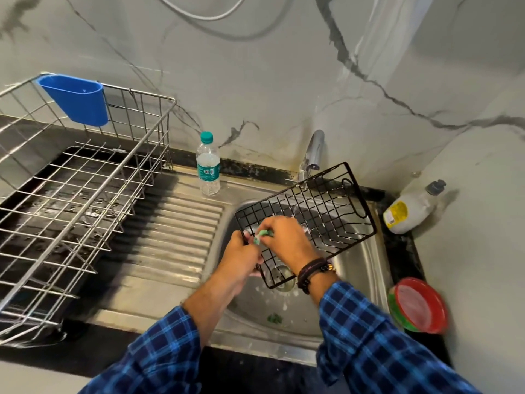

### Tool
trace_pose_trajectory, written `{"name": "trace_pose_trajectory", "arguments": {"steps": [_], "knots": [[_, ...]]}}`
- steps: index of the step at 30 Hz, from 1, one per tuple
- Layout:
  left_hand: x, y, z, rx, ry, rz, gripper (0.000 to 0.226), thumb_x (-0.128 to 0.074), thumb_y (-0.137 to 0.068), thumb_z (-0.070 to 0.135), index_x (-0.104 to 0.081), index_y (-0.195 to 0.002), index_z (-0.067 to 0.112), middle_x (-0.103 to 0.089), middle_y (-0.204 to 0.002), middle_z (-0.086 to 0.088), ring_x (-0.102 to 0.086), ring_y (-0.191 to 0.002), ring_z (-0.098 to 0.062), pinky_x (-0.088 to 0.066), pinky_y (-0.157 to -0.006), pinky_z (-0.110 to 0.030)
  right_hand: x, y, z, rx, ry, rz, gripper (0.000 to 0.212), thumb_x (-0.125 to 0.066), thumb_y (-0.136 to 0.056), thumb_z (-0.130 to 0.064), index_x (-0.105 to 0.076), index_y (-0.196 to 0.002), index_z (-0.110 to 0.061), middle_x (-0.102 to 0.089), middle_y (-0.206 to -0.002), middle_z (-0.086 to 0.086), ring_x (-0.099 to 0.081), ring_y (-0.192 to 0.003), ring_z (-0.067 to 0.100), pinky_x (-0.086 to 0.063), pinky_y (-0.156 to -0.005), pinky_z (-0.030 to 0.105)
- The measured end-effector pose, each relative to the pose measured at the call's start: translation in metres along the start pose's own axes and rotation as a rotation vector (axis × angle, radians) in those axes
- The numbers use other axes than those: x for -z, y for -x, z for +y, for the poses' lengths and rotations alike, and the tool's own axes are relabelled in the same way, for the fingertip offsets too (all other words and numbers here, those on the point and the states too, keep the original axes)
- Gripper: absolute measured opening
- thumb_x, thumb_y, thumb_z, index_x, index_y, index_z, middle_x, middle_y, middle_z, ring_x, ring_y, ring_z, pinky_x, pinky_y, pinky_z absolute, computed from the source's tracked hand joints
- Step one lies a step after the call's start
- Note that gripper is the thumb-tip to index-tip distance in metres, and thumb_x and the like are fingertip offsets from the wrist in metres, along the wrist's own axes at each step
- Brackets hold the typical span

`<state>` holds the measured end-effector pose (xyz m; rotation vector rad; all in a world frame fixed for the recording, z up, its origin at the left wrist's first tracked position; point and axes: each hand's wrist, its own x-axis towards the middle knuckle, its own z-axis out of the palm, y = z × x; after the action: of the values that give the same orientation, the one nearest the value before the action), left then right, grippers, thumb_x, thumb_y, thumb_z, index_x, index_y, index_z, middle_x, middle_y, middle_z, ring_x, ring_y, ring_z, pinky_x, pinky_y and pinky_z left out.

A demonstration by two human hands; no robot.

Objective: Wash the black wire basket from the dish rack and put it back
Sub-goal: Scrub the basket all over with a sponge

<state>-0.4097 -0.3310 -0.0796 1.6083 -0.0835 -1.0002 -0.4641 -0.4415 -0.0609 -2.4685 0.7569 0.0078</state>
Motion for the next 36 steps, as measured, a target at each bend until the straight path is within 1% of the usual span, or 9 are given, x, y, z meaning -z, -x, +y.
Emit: {"name": "trace_pose_trajectory", "arguments": {"steps": [5,13,17,20,24,27,31,33,36], "knots": [[0.004,-0.005,-0.005,-0.018,0.034,0.065,0.029,-0.047,-0.091,-0.006,-0.047,-0.092,0.023,-0.058,-0.098,-0.006,-0.058,-0.09,-0.027,-0.054,-0.088,-0.067,-0.011,0.006,0.006,-0.107,0.314,-0.205,0.02,-0.069,-0.092,-0.017,-0.068,-0.111,-0.014,-0.066,-0.11,0.006,-0.065,-0.105,0.024,-0.053,-0.097,0.04],[0.003,-0.01,-0.013,0.027,0.188,0.044,0.016,-0.051,-0.101,0.008,-0.047,-0.097,0.023,-0.062,-0.113,-0.002,-0.06,-0.082,-0.025,-0.061,-0.07,-0.048,0.035,0.015,0.023,-0.171,0.319,0.093,0.009,-0.066,-0.094,-0.021,-0.068,-0.102,-0.018,-0.07,-0.099,0.002,-0.068,-0.095,0.02,-0.056,-0.082,0.033],[0.01,-0.012,-0.018,0.034,0.207,0.047,0.032,-0.047,-0.101,0.002,-0.042,-0.105,0.033,-0.059,-0.12,-0.001,-0.061,-0.092,-0.028,-0.061,-0.075,-0.051,0.042,0.055,0.024,-0.069,-0.016,0.568,0.013,-0.065,-0.094,-0.02,-0.068,-0.106,-0.019,-0.064,-0.1,-0.008,-0.061,-0.085,0.004,-0.05,-0.076,0.015],[0.013,-0.009,-0.024,0.065,0.257,0.022,0.044,-0.045,-0.099,-0.006,-0.042,-0.11,0.037,-0.059,-0.117,-0.002,-0.06,-0.09,-0.03,-0.059,-0.075,-0.052,0.026,0.091,0.045,-0.259,-0.299,0.904,0.029,-0.067,-0.092,-0.01,-0.065,-0.12,-0.009,-0.063,-0.108,-0.004,-0.061,-0.091,0.009,-0.041,-0.074,-0.002],[0.006,-0.007,-0.039,0.099,0.189,-0.045,0.062,-0.039,-0.096,-0.012,-0.038,-0.131,0.04,-0.053,-0.105,-0.001,-0.051,-0.078,-0.024,-0.056,-0.064,-0.042,-0.006,0.092,0.082,-0.637,-0.882,0.801,0.037,-0.068,-0.093,-0.018,-0.054,-0.126,-0.011,-0.063,-0.11,0.006,-0.067,-0.084,0.017,-0.059,-0.065,0.024],[-0.005,-0.007,-0.054,0.147,0.178,-0.086,0.068,-0.042,-0.095,-0.01,-0.037,-0.134,0.045,-0.053,-0.103,0.0,-0.051,-0.073,-0.02,-0.057,-0.06,-0.04,-0.01,0.078,0.088,-0.724,-1.269,0.743,0.007,-0.061,-0.097,-0.012,-0.062,-0.101,-0.006,-0.063,-0.087,0.011,-0.062,-0.063,0.012,-0.055,-0.05,0.022],[-0.006,-0.005,-0.068,0.245,0.164,-0.174,0.067,-0.06,-0.095,0.0,-0.035,-0.139,0.044,-0.064,-0.122,0.002,-0.066,-0.094,-0.023,-0.06,-0.071,-0.04,-0.006,0.072,0.094,-0.702,-1.134,0.769,0.02,-0.051,-0.103,-0.017,-0.064,-0.103,-0.002,-0.066,-0.082,0.01,-0.067,-0.068,0.017,-0.056,-0.055,0.03],[0.0,-0.005,-0.073,0.263,0.073,-0.253,0.081,-0.073,-0.089,0.013,-0.027,-0.15,0.042,-0.055,-0.144,-0.005,-0.062,-0.118,-0.03,-0.055,-0.09,-0.044,0.002,0.071,0.093,-0.655,-1.099,0.739,0.021,-0.053,-0.102,-0.021,-0.064,-0.097,-0.004,-0.067,-0.082,0.01,-0.071,-0.073,0.022,-0.057,-0.059,0.034],[0.01,0.001,-0.073,0.294,0.081,-0.263,0.111,-0.085,-0.068,0.025,-0.018,-0.156,0.034,-0.049,-0.149,-0.01,-0.055,-0.128,-0.034,-0.041,-0.111,-0.05,0.013,0.076,0.083,-0.561,-0.995,0.662,0.022,-0.054,-0.101,-0.028,-0.062,-0.096,-0.008,-0.071,-0.077,0.008,-0.073,-0.067,0.018,-0.059,-0.06,0.03]]}}
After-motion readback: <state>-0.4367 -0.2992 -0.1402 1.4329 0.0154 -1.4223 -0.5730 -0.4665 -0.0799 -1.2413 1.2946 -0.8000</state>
